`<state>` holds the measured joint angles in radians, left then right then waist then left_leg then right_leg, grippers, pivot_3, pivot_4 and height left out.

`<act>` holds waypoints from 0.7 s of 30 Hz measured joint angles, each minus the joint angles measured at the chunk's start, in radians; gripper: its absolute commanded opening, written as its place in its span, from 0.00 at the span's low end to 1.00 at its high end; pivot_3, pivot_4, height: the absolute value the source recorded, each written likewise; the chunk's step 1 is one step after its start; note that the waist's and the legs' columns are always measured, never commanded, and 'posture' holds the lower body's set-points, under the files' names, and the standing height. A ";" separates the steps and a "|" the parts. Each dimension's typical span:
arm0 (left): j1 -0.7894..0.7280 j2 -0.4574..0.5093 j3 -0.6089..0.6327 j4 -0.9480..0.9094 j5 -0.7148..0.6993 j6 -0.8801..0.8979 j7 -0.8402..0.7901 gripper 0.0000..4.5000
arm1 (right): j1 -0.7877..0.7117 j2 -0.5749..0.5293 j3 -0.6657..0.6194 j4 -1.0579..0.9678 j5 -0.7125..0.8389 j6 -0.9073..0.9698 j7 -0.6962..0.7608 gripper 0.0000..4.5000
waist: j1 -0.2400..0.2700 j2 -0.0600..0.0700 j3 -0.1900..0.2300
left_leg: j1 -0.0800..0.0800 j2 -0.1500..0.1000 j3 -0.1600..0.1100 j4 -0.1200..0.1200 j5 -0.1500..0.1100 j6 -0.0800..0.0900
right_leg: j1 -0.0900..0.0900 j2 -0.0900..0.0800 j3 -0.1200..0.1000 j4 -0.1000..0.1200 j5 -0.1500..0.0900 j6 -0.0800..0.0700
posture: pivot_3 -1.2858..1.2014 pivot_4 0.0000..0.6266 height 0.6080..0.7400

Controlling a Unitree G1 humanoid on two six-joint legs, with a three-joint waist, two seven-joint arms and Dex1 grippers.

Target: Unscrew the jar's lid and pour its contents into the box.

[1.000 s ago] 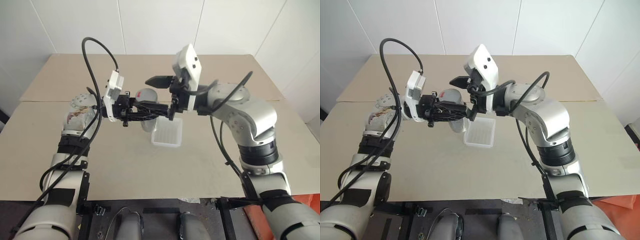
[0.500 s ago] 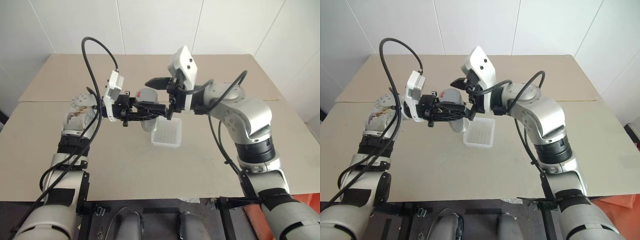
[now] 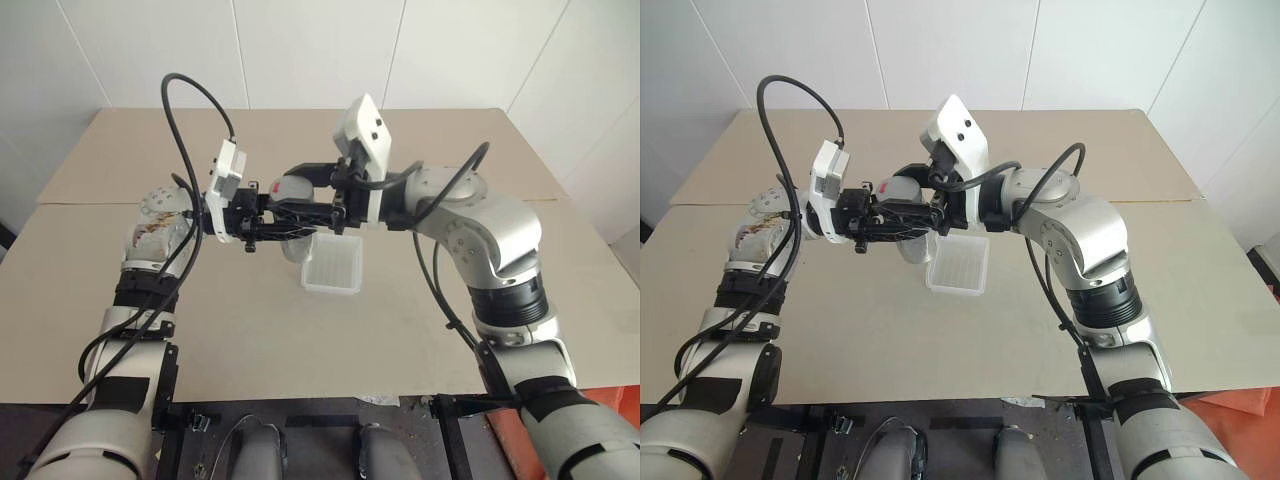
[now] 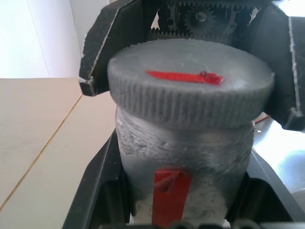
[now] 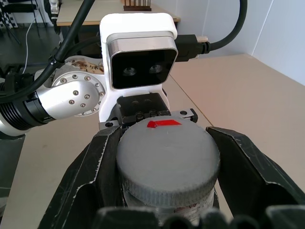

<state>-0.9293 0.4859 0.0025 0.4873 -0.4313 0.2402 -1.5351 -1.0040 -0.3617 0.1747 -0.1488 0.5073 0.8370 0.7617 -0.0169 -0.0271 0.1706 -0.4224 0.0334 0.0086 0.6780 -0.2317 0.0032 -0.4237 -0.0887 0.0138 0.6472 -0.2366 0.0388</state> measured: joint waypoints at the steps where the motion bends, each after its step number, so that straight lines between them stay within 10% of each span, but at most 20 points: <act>1: 0.001 0.000 -0.001 -0.003 -0.001 0.002 -0.002 0.43 | 0.000 0.000 -0.005 0.003 0.011 0.006 0.002 0.61 | 0.000 0.000 0.000 | 0.000 0.000 0.000 0.000 0.000 0.000 | 0.000 0.000 0.000 0.000 0.000 0.000 | 0.52 0.24 1.00; 15: 0.082 0.002 -0.025 -0.057 0.001 0.023 -0.008 0.43 | -0.070 -0.067 -0.180 0.055 0.143 0.092 0.040 0.61 | 0.001 0.000 0.000 | 0.000 0.000 0.000 0.000 0.000 0.000 | 0.000 0.000 0.000 0.000 0.000 0.000 | 0.52 0.24 1.00; 21: 0.066 0.008 -0.008 -0.056 -0.001 0.022 0.026 0.43 | 0.135 -0.165 -0.202 0.005 0.042 -0.002 -0.036 0.61 | 0.014 0.000 0.000 | 0.000 -0.001 -0.001 0.000 0.000 0.000 | 0.001 -0.001 -0.001 -0.001 0.000 0.000 | 0.52 0.24 1.00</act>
<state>-0.8634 0.4938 -0.0058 0.4314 -0.4319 0.2619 -1.5094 -0.8691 -0.5264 -0.0268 -0.1434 0.5491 0.8349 0.7258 -0.0033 -0.0271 0.1706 -0.4229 0.0326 0.0078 0.6784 -0.2318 0.0032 -0.4224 -0.0897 0.0128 0.6463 -0.2367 0.0390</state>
